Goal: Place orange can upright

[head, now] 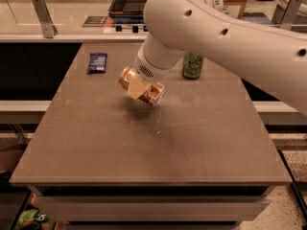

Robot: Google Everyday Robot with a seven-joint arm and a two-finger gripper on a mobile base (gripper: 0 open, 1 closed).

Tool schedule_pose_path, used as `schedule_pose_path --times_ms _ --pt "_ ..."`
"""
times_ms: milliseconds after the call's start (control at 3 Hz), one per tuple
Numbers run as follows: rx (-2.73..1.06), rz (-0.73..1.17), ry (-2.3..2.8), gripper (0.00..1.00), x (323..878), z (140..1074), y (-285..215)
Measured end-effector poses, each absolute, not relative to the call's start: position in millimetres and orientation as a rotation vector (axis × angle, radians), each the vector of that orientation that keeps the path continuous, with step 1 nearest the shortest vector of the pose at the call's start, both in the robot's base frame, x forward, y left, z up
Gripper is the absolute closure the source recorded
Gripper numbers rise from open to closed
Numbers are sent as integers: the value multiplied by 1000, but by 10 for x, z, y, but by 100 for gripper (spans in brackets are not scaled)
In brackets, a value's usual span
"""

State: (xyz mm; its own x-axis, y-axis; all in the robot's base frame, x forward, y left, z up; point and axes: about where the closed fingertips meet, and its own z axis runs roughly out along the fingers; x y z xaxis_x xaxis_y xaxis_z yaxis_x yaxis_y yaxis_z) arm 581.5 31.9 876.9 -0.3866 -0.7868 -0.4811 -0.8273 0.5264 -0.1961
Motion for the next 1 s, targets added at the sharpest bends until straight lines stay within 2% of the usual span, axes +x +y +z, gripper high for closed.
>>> schedule_pose_path --times_ms 667,1000 --pt "-1198 114 2029 100 5916 9184 177" --pt "-1193 138 1928 100 6004 9362 266"
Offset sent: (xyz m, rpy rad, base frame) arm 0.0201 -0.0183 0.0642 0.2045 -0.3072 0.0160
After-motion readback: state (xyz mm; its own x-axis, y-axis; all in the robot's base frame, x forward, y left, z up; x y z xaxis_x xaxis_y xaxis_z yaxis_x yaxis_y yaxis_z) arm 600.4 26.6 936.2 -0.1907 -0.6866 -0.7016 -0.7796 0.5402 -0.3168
